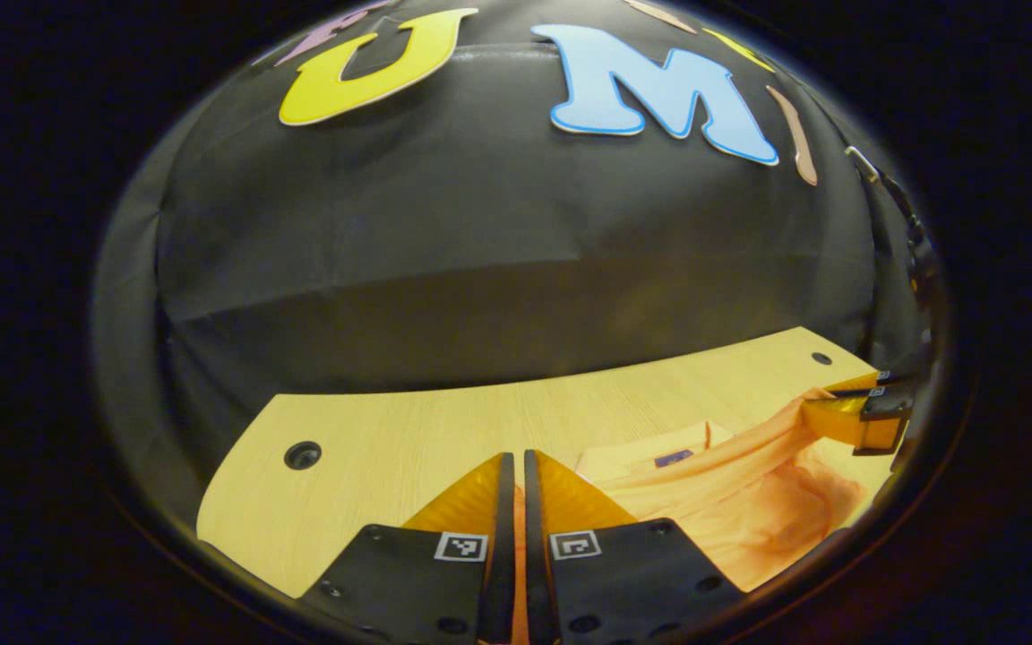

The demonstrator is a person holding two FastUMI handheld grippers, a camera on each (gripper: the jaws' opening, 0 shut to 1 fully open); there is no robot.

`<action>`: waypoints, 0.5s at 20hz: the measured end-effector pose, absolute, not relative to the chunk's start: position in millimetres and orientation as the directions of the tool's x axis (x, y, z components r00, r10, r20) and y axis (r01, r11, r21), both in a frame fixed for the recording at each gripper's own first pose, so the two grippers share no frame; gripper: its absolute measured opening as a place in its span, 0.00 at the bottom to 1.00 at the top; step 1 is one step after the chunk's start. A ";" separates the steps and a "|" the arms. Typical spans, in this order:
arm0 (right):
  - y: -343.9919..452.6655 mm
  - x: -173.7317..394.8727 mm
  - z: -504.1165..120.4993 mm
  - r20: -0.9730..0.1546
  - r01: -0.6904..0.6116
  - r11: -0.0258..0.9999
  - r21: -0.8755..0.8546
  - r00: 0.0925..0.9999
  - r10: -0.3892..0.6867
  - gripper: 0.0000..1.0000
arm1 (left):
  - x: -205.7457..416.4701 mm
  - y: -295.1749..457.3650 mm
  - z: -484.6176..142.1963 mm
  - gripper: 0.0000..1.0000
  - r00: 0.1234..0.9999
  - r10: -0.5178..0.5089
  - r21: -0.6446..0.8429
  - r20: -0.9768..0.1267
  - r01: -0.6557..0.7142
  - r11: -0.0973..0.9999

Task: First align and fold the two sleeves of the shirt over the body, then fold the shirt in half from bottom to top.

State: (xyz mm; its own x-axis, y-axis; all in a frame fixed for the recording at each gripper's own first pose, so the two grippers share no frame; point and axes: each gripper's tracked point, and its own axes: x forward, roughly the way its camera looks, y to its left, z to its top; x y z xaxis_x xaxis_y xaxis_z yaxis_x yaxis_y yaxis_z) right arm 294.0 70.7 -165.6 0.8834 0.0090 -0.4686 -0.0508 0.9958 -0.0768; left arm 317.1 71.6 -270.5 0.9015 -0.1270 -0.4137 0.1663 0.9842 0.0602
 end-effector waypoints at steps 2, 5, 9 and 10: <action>68.1 291.5 -166.1 -0.471 -0.055 0.995 -0.080 0.882 0.011 0.22 | 309.3 68.3 -268.2 0.15 0.900 -0.130 0.068 -0.417 0.174 0.982; 66.8 281.2 -163.0 -0.470 -0.066 0.996 -0.059 0.882 0.030 0.35 | 297.4 67.0 -257.3 0.36 0.905 -0.120 0.061 -0.408 0.159 0.985; 65.1 259.9 -137.1 -0.416 -0.089 0.996 -0.025 0.907 0.070 0.65 | 271.9 61.5 -228.6 0.48 0.922 -0.111 0.039 -0.372 0.136 0.990; 64.9 251.7 -128.8 -0.399 -0.094 0.995 -0.025 0.914 0.076 0.71 | 264.3 58.6 -219.7 0.48 0.926 -0.112 0.034 -0.360 0.133 0.990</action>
